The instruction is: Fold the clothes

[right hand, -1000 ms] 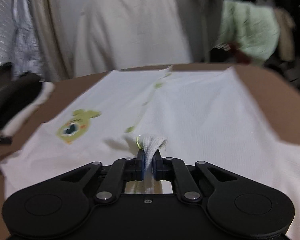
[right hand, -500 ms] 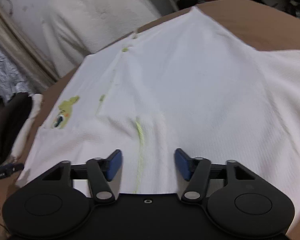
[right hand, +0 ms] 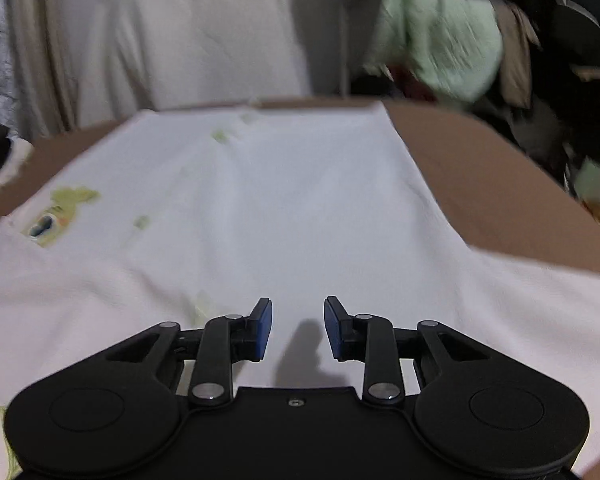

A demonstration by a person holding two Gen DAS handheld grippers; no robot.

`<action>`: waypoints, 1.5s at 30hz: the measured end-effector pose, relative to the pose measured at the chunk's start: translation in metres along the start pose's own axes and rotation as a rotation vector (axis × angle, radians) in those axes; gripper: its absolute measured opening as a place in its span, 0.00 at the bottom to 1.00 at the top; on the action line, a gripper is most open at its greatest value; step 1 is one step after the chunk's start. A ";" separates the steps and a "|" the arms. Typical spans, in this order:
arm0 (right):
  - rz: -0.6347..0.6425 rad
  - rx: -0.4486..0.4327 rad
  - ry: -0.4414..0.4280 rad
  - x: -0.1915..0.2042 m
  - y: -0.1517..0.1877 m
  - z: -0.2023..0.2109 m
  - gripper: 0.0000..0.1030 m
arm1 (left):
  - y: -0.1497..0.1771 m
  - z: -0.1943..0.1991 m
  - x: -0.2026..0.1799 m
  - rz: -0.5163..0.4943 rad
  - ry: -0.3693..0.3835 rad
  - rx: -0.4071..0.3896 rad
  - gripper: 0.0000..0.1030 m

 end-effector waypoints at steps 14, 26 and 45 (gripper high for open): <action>-0.232 0.029 -0.216 -0.074 0.006 0.090 0.58 | -0.068 0.123 -0.119 -0.272 0.240 -0.028 0.77; -0.295 0.395 -0.133 -0.140 -0.087 0.116 0.58 | -0.133 0.225 -0.270 -0.581 0.383 -0.022 0.80; -0.454 0.461 0.019 -0.239 -0.043 0.047 0.63 | -0.075 0.173 -0.478 -0.493 0.374 0.086 0.80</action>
Point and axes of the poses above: each gripper's, at about its wrist camera, not at the fingertips, and z roughly against the way its jaws point, x to its left, y to its underside, the point moved 4 cm from there along -z, roughly the way its jaws point, and after that the axes turned 4 degrees about -y, right-handed, at the moved point
